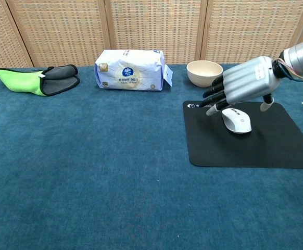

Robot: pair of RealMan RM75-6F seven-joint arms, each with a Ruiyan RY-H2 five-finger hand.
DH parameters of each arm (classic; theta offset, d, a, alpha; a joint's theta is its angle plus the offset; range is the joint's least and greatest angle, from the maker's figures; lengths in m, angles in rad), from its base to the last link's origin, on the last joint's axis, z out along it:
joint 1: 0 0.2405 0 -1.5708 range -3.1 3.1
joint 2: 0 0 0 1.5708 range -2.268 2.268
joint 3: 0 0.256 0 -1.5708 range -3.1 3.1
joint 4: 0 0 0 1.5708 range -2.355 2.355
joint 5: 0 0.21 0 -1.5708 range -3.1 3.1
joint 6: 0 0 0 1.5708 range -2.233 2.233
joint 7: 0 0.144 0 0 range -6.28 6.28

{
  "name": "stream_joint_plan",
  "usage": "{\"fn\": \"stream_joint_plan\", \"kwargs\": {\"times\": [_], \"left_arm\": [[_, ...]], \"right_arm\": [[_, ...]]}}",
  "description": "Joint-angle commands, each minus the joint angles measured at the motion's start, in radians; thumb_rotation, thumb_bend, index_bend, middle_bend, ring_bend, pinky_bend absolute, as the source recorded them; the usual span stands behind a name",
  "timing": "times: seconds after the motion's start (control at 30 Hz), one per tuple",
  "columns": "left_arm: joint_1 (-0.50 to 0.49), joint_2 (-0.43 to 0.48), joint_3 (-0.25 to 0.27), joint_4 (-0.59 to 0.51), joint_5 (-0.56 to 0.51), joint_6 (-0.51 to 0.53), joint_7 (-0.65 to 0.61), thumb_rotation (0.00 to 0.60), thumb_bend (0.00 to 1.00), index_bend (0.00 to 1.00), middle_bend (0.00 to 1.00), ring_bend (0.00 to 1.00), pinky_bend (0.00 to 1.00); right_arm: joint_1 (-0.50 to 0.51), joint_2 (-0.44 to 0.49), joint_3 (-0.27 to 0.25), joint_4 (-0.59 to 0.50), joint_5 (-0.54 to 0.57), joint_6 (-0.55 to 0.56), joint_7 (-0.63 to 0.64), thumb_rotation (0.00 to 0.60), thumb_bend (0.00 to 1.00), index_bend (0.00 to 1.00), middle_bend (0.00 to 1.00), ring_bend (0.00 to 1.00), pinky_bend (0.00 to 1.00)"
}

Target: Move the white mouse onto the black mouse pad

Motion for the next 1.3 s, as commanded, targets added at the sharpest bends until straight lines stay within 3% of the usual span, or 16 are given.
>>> {"fn": "stream_joint_plan", "kwargs": {"times": [0.03,0.27,0.47,0.57,0.67,0.73,0.8,0.93,1.07,1.3], "left_arm": [[0.001,0.002,-0.001,-0.002,0.001,0.001,-0.003,0.6,0.0,0.0,0.0,0.0,0.0],[0.007,0.014,-0.003,-0.019,0.015,0.009,-0.022,0.6,0.0,0.0,0.0,0.0,0.0],[0.024,0.049,0.004,-0.068,0.065,0.025,-0.072,0.6,0.0,0.0,0.0,0.0,0.0],[0.035,0.069,0.015,-0.097,0.112,0.041,-0.102,0.6,0.0,0.0,0.0,0.0,0.0],[0.051,0.087,0.027,-0.126,0.168,0.069,-0.133,0.6,0.0,0.0,0.0,0.0,0.0],[0.06,0.098,0.033,-0.142,0.2,0.087,-0.152,0.6,0.0,0.0,0.0,0.0,0.0],[0.074,0.114,0.044,-0.166,0.247,0.113,-0.172,0.6,0.0,0.0,0.0,0.0,0.0],[0.097,0.13,0.065,-0.198,0.317,0.155,-0.189,0.6,0.0,0.0,0.0,0.0,0.0],[0.119,0.135,0.089,-0.217,0.388,0.198,-0.195,0.6,0.0,0.0,0.0,0.0,0.0],[0.152,0.123,0.125,-0.209,0.493,0.256,-0.199,0.6,0.0,0.0,0.0,0.0,0.0]], "right_arm": [[0.0,0.002,0.006,-0.001,0.011,0.009,-0.015,0.6,0.04,0.06,0.0,0.0,0.14],[-0.006,0.053,0.05,-0.019,0.063,0.099,-0.03,0.6,0.04,0.06,0.0,0.0,0.14],[-0.091,0.163,0.199,-0.15,0.229,0.21,-0.001,0.6,0.04,0.06,0.0,0.0,0.14],[-0.15,0.237,0.271,-0.29,0.319,0.222,-0.017,0.6,0.04,0.06,0.0,0.0,0.13],[-0.208,0.337,0.331,-0.508,0.404,0.218,-0.105,0.6,0.04,0.06,0.0,0.0,0.13],[-0.246,0.406,0.365,-0.677,0.462,0.207,-0.182,0.6,0.04,0.06,0.0,0.0,0.12],[-0.313,0.501,0.404,-0.93,0.559,0.2,-0.312,0.6,0.03,0.06,0.0,0.0,0.12],[-0.416,0.602,0.447,-1.258,0.703,0.222,-0.503,0.6,0.03,0.05,0.0,0.0,0.1],[-0.521,0.621,0.465,-1.42,0.767,0.316,-0.579,0.6,0.01,0.05,0.0,0.0,0.09],[-0.692,0.612,0.444,-1.56,0.773,0.448,-0.579,0.6,0.0,0.03,0.0,0.0,0.02]]}}
